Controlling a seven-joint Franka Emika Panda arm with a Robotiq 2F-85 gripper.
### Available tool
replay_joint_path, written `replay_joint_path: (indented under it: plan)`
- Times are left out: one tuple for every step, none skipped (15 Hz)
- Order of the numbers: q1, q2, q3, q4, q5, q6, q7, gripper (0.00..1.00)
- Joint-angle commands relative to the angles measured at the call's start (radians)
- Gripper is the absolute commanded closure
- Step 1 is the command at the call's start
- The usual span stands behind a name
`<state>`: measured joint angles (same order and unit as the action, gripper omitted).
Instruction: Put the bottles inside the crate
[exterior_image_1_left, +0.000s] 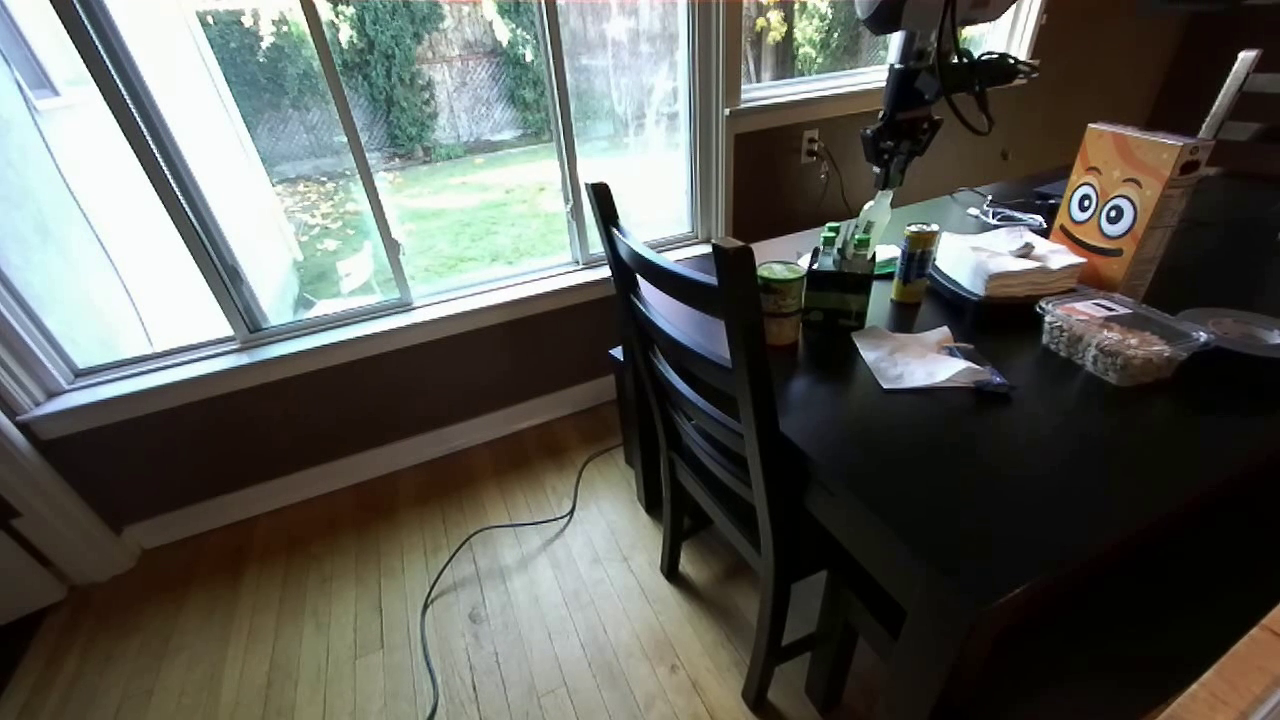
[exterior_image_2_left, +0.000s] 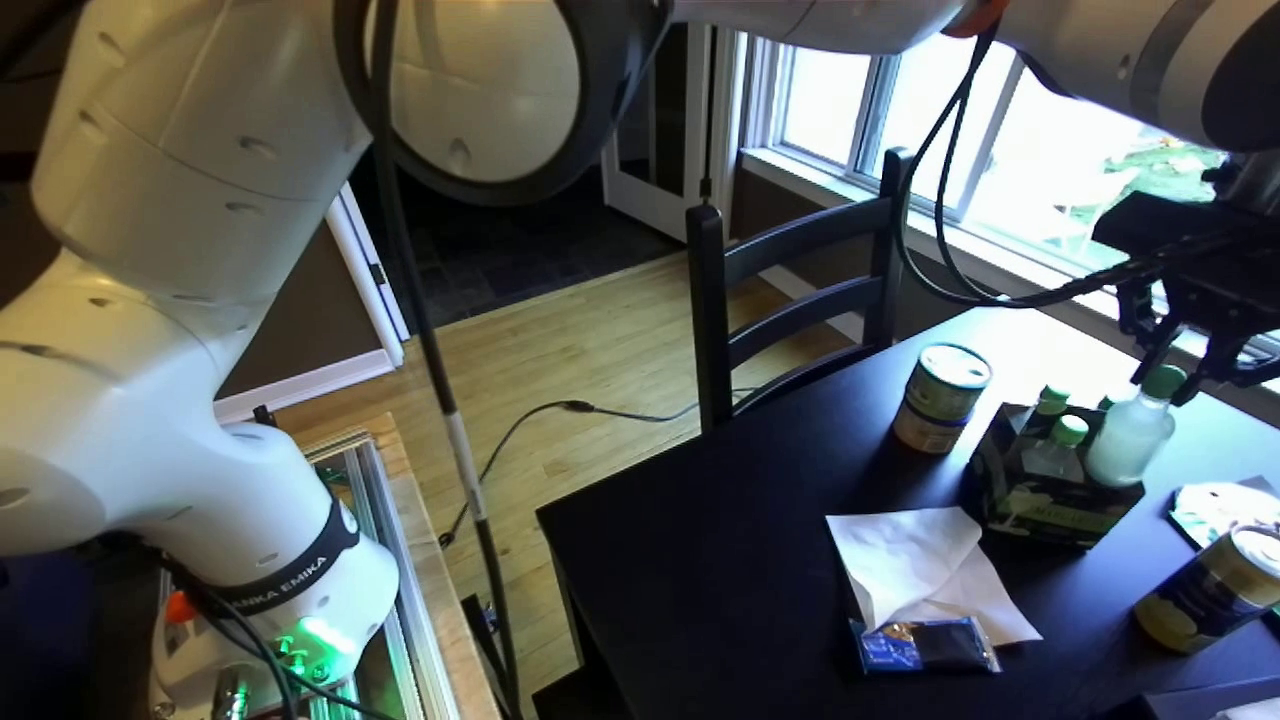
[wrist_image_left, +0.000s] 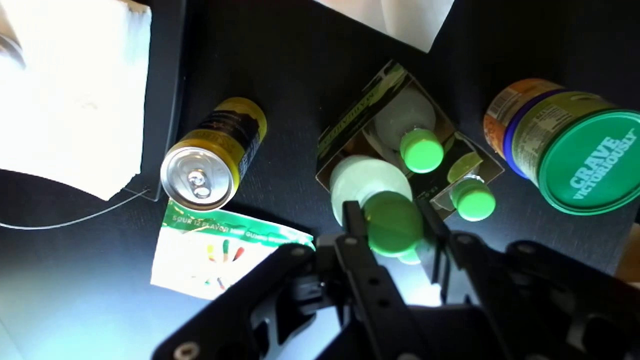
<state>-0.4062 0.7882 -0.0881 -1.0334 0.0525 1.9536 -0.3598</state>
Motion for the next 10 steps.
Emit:
replay_joint_path:
  plan:
    - [-0.023, 0.059, 0.025, 0.112, 0.026, -0.082, -0.029, 0.93]
    - [-0.024, 0.067, 0.026, 0.126, 0.026, -0.100, -0.028, 0.93]
    - [-0.026, 0.075, 0.028, 0.141, 0.026, -0.116, -0.028, 0.93]
    - [-0.025, 0.091, 0.024, 0.161, 0.020, -0.117, -0.019, 0.93]
    - [-0.025, 0.109, 0.019, 0.183, 0.015, -0.118, -0.010, 0.93]
    - [-0.025, 0.123, 0.018, 0.197, 0.011, -0.131, -0.010, 0.93]
    - [-0.012, 0.066, 0.009, 0.102, 0.001, -0.081, -0.002, 0.71]
    - [-0.014, 0.078, 0.009, 0.115, 0.001, -0.085, -0.002, 0.71]
    - [-0.015, 0.088, 0.009, 0.125, 0.001, -0.086, -0.002, 0.71]
    - [-0.015, 0.096, 0.009, 0.131, 0.001, -0.086, -0.002, 0.71]
